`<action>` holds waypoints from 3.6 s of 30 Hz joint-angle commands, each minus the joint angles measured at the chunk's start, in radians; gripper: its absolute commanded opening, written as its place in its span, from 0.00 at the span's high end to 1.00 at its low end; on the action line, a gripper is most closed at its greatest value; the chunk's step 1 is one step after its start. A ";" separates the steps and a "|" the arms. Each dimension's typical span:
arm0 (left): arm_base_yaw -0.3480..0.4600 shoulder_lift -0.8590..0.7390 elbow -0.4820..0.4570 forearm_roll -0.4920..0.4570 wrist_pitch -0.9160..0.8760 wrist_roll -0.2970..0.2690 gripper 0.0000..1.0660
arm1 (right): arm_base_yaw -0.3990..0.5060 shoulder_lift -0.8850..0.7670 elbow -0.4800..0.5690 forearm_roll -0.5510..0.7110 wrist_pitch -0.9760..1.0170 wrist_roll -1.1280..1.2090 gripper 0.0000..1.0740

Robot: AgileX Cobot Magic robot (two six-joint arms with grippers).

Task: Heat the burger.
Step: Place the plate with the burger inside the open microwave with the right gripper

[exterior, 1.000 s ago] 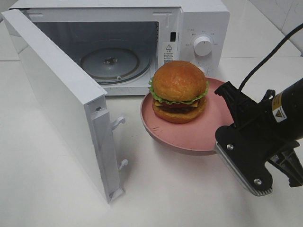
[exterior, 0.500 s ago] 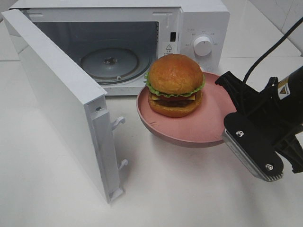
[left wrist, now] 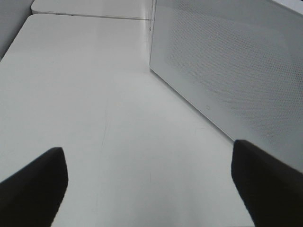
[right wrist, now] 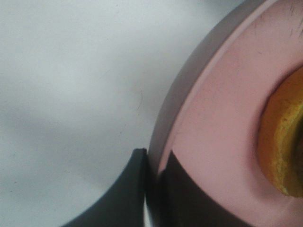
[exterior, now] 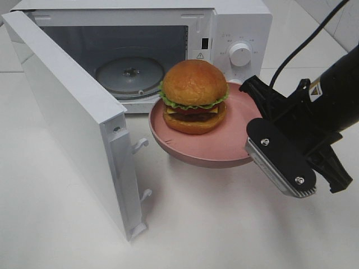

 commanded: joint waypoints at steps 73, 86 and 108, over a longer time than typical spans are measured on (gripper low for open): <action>-0.001 -0.001 -0.001 -0.007 -0.002 -0.001 0.19 | 0.105 0.586 -0.799 0.027 0.162 0.064 1.00; -0.001 -0.001 -0.001 -0.007 -0.002 -0.001 0.19 | 0.105 0.713 -0.967 0.019 0.187 0.108 1.00; -0.001 -0.001 -0.001 -0.007 -0.002 -0.001 0.19 | 0.105 0.881 -1.203 -0.081 0.185 0.191 1.00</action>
